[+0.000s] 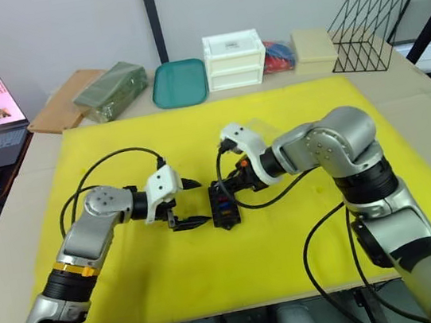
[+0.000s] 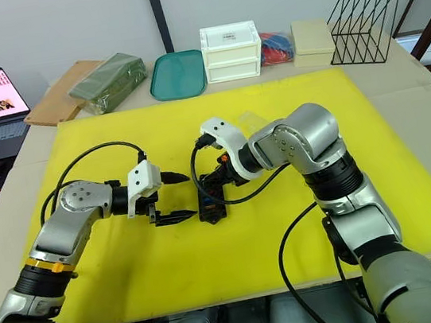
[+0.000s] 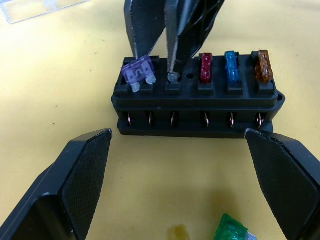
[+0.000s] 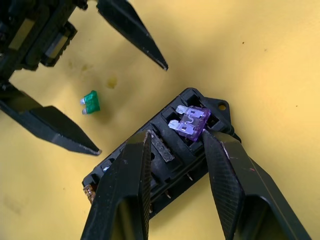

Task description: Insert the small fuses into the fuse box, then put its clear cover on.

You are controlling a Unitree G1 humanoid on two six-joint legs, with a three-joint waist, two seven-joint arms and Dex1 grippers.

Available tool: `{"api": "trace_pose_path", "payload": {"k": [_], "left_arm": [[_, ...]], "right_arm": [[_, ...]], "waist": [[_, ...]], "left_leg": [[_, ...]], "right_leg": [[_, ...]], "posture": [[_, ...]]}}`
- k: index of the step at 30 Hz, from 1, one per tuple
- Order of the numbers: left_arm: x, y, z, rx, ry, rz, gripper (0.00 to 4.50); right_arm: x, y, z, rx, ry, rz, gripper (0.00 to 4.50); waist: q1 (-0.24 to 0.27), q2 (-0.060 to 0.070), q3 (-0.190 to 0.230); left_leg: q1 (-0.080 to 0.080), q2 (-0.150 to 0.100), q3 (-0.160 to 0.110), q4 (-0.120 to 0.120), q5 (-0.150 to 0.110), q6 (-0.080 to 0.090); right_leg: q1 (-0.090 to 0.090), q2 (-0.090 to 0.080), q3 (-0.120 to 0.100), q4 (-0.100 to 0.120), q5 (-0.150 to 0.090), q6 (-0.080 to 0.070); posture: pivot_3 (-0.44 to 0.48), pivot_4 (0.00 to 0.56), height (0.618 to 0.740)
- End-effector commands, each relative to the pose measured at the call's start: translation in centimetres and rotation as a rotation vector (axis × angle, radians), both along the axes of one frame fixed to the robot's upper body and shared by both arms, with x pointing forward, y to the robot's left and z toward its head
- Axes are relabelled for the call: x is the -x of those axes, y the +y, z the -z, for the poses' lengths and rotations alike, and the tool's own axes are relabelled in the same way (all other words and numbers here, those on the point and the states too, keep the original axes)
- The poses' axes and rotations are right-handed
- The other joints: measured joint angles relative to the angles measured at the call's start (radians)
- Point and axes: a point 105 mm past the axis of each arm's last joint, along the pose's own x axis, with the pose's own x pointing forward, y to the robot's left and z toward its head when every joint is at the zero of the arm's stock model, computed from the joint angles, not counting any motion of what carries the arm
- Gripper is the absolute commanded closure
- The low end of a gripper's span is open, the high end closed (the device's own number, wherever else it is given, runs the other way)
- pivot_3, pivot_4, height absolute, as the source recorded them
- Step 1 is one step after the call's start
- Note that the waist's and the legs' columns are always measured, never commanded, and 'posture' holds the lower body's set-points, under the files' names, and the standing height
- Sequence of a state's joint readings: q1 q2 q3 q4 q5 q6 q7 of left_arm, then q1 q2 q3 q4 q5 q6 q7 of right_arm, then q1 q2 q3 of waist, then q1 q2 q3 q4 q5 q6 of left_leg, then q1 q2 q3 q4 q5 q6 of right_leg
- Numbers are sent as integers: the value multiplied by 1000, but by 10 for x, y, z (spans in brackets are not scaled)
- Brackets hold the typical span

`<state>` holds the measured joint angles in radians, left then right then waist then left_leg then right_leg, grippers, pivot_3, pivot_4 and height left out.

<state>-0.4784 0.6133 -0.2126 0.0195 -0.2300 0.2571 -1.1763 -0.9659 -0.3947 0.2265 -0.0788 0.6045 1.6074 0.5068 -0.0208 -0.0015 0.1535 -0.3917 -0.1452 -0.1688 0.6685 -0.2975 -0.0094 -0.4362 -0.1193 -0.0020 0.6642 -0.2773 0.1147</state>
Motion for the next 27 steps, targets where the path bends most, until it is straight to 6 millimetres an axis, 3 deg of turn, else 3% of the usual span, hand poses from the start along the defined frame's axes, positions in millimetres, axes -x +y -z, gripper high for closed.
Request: {"api": "trace_pose_path", "payload": {"k": [1, 12, 15, 18, 27], "left_arm": [[2, -2, -6, 9, -34, 13, 0], [3, -2, -5, 4, -34, 15, 0], [3, -2, -5, 3, -34, 16, 0], [3, -2, -5, 0, -35, 17, 0], [2, -1, -4, -7, -40, 20, 0]], "right_arm": [[-2, 2, -7, -21, -3, 6, 2771], [-2, 5, -12, -45, 6, 1, 2771], [-1, 5, -13, -47, 4, -1, 3311], [0, 5, -13, -46, -1, -6, 4278], [0, 4, -14, -48, 4, -1, 4278]], "waist": [[0, 0, 0], [0, 0, 0], [0, 0, 0], [0, 0, 0], [0, 0, 0]], "left_leg": [[0, 0, 0, 0, 0, 0], [0, 0, 0, 0, 0, 0], [0, 0, 0, 0, 0, 0], [0, 0, 0, 0, 0, 0], [0, 0, 0, 0, 0, 0]], "right_leg": [[0, 0, 0, 0, 0, 0], [0, 0, 0, 0, 0, 0], [0, 0, 0, 0, 0, 0], [0, 0, 0, 0, 0, 0], [0, 0, 0, 0, 0, 0]], "posture": [[0, 150, 740], [0, 150, 740], [0, 150, 740], [0, 150, 740], [0, 150, 740]]}}
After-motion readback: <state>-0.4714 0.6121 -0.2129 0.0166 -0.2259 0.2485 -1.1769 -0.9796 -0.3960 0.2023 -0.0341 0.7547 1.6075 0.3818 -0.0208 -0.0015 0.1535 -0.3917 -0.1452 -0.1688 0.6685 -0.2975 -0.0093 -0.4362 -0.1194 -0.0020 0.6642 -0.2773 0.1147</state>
